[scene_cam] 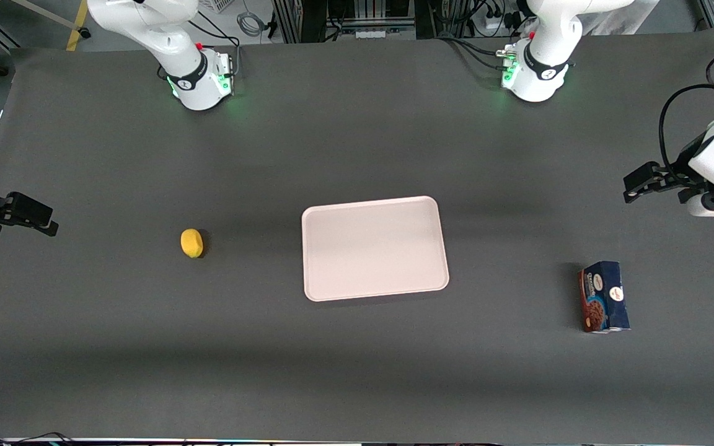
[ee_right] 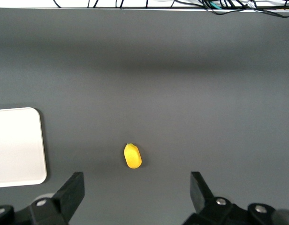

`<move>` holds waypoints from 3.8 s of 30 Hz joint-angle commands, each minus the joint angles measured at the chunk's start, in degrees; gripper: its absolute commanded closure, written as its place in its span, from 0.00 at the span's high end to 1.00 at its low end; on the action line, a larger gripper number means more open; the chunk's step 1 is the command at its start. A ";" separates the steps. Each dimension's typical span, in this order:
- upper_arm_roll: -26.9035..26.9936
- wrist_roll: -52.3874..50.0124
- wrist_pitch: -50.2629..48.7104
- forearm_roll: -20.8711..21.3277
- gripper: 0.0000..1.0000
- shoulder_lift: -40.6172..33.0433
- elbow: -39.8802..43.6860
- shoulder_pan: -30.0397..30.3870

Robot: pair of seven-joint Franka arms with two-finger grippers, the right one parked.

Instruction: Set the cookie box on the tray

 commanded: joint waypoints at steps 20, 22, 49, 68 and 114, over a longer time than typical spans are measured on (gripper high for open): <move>0.32 0.08 -0.12 0.64 1.00 0.23 0.47 -0.29; 0.41 0.17 -0.04 0.55 1.00 0.23 0.47 -0.20; 0.50 0.61 11.12 3.89 1.00 10.42 0.39 -0.20; 0.85 7.73 23.51 4.24 1.00 21.14 0.30 0.32; 4.19 12.04 33.98 -2.61 1.00 33.63 0.65 1.20</move>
